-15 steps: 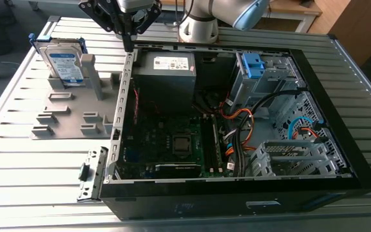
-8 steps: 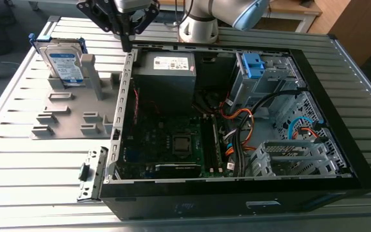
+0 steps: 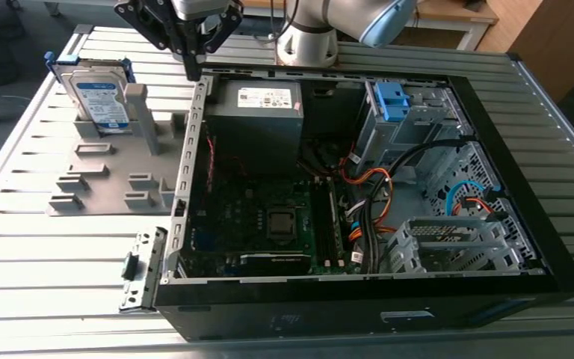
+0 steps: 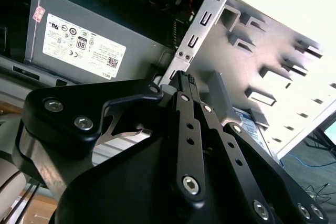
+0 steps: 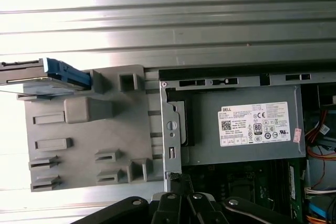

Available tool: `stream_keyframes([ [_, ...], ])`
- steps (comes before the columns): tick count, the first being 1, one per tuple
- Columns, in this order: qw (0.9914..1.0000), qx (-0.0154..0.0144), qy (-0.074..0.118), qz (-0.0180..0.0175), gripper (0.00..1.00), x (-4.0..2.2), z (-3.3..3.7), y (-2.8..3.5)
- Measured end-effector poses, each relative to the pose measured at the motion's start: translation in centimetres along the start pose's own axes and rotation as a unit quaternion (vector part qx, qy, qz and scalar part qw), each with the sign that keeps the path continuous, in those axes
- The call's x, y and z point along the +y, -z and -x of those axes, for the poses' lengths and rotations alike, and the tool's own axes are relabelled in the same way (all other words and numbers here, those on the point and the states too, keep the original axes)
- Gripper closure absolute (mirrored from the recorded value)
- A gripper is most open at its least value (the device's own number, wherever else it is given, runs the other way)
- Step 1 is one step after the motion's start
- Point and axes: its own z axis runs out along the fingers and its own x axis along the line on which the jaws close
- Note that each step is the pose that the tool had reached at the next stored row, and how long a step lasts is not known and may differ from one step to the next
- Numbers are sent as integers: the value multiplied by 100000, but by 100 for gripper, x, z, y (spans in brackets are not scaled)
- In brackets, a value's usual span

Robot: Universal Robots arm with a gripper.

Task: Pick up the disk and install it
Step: 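Reach for the disk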

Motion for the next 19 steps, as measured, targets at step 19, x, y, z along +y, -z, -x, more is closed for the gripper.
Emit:
stream_keyframes([
  [19,100000,-1,2,0,89,3,-77,-16],
])
